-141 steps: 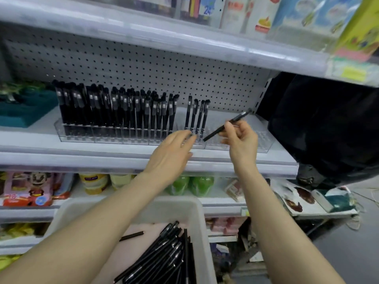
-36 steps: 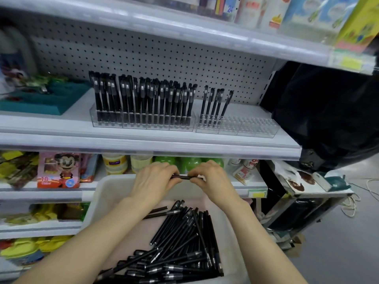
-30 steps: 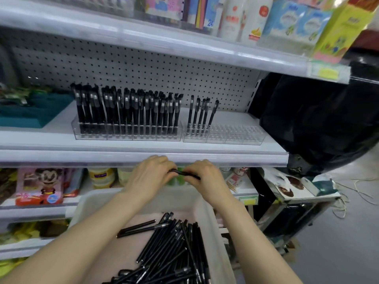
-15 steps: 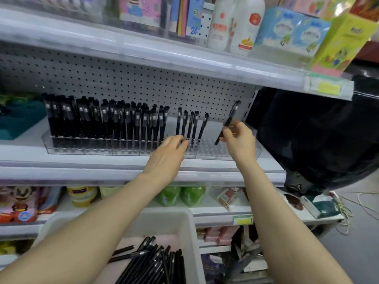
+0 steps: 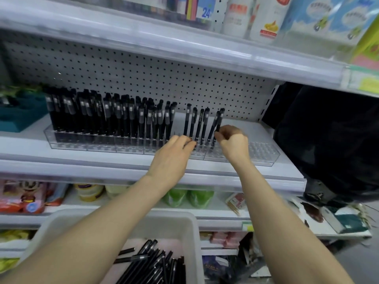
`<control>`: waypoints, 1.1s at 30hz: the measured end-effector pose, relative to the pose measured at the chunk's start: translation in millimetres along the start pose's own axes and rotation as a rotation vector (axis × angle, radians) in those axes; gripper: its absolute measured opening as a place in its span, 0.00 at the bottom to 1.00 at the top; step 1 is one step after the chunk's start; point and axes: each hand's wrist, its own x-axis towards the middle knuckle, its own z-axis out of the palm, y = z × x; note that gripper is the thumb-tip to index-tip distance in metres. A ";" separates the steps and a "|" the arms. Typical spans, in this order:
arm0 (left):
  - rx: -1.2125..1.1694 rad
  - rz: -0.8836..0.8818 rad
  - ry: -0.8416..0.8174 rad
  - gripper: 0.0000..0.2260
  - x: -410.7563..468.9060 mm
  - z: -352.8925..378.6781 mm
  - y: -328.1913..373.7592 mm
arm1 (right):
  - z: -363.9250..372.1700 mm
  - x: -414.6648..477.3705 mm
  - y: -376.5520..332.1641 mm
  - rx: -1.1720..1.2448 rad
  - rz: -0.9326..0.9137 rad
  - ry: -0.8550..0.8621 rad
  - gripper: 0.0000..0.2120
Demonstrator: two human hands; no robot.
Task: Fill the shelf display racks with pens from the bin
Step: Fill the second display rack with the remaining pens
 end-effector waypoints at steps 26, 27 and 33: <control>-0.150 -0.070 0.047 0.15 -126.7 -29.2 -39.7 | 24.8 -129.1 -48.2 -0.062 -0.055 0.107 0.10; -0.142 -0.072 0.050 0.15 -139.7 -28.0 -45.1 | 32.4 -145.0 -52.2 -0.036 -0.053 0.075 0.09; -0.106 -0.114 0.032 0.16 -202.1 -14.0 -64.5 | 74.2 -222.9 -57.9 -0.004 -0.037 -0.117 0.05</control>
